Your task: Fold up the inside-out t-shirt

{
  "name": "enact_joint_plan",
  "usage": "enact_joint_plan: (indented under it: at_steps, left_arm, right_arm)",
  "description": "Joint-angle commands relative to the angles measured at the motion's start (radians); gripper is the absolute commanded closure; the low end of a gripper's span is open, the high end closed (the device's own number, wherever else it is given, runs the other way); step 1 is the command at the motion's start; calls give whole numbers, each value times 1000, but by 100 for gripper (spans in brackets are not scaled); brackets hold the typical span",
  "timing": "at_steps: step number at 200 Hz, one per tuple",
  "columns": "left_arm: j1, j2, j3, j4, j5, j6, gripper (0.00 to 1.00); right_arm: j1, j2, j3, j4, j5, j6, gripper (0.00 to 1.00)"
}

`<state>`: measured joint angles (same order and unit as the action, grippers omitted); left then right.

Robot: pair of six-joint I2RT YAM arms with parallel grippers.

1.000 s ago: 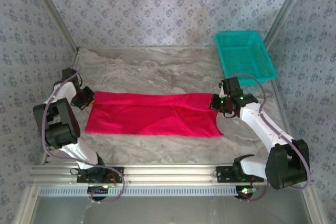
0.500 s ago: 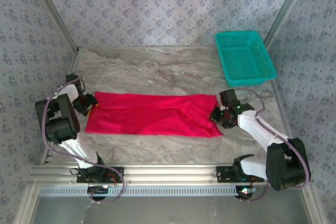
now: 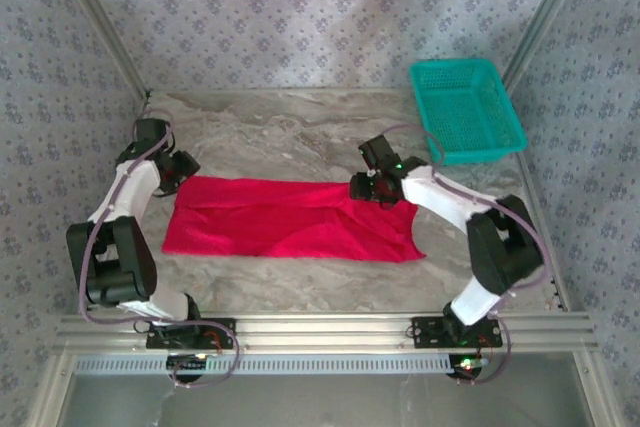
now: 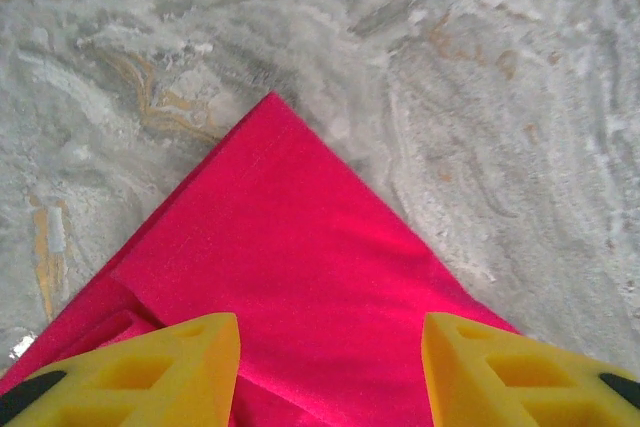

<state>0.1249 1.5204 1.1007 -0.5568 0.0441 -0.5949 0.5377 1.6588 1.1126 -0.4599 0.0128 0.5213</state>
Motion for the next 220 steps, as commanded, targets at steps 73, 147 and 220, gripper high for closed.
enact_joint_plan:
  at_steps: [73,147,220]
  left_arm:
    - [6,46,0,-6,20,3,57]
    - [5,43,-10,-4,46,-9,60]
    - [-7,58,35,-20,90,0,60]
  right_arm:
    - [112,27,95,-91,56,12,100]
    - [434,-201,-161,-94,247,285,97]
    - [483,-215,-34,-218,302,285,41]
